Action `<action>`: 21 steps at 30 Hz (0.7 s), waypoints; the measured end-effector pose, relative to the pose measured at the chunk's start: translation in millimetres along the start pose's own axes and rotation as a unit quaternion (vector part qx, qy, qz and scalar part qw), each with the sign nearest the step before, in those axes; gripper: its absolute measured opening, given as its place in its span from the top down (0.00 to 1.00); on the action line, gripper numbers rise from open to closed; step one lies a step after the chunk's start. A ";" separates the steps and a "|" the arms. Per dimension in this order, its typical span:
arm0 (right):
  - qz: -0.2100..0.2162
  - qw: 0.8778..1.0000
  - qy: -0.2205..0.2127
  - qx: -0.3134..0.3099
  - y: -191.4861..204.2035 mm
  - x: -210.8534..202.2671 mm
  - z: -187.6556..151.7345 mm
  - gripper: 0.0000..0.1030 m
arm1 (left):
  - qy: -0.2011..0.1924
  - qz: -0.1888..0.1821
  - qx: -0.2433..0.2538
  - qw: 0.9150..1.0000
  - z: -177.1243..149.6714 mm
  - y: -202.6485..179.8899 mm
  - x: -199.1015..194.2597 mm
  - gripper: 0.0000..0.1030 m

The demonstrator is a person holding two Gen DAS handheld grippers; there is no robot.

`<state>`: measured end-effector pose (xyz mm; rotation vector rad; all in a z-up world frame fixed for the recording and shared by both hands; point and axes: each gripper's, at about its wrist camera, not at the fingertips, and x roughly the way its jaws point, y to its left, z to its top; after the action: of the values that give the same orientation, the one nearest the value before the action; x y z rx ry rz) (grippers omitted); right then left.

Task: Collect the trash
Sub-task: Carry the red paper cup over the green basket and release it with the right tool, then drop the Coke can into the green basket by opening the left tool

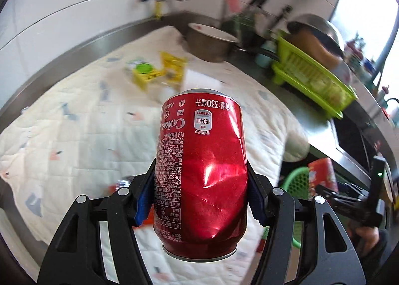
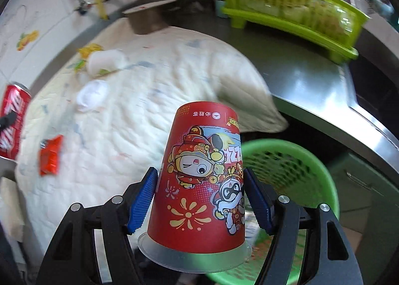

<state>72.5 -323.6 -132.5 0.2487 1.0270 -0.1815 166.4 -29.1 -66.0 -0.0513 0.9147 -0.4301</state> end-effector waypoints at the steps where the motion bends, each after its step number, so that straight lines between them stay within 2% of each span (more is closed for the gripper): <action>1: -0.013 1.000 0.003 0.002 -8.7 2.6 -6.4 0.35 | 0.003 -0.007 0.007 1.000 -0.9 -9.8 2.8 0.40; 5: -0.040 0.999 0.016 0.019 -45.6 14.3 -31.5 0.34 | 0.017 -0.031 0.041 0.999 -11.3 -58.5 11.4 0.40; 11: -0.045 0.996 0.023 0.068 -90.9 21.6 -60.0 0.33 | 0.044 -0.058 0.086 0.994 -24.6 -116.6 30.9 0.40; 14: -0.047 0.996 0.015 0.076 -99.0 14.0 -64.0 0.27 | 0.057 -0.075 0.103 0.990 -33.6 -141.7 39.6 0.40; 21: -0.047 0.995 -0.014 0.086 -113.3 -21.2 -74.4 0.24 | 0.088 -0.100 0.142 0.981 -55.4 -192.6 65.2 0.39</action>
<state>-29.3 -409.9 -164.5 0.3533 0.9967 -0.3599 92.8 -222.4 -106.4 0.1588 1.0173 -0.7583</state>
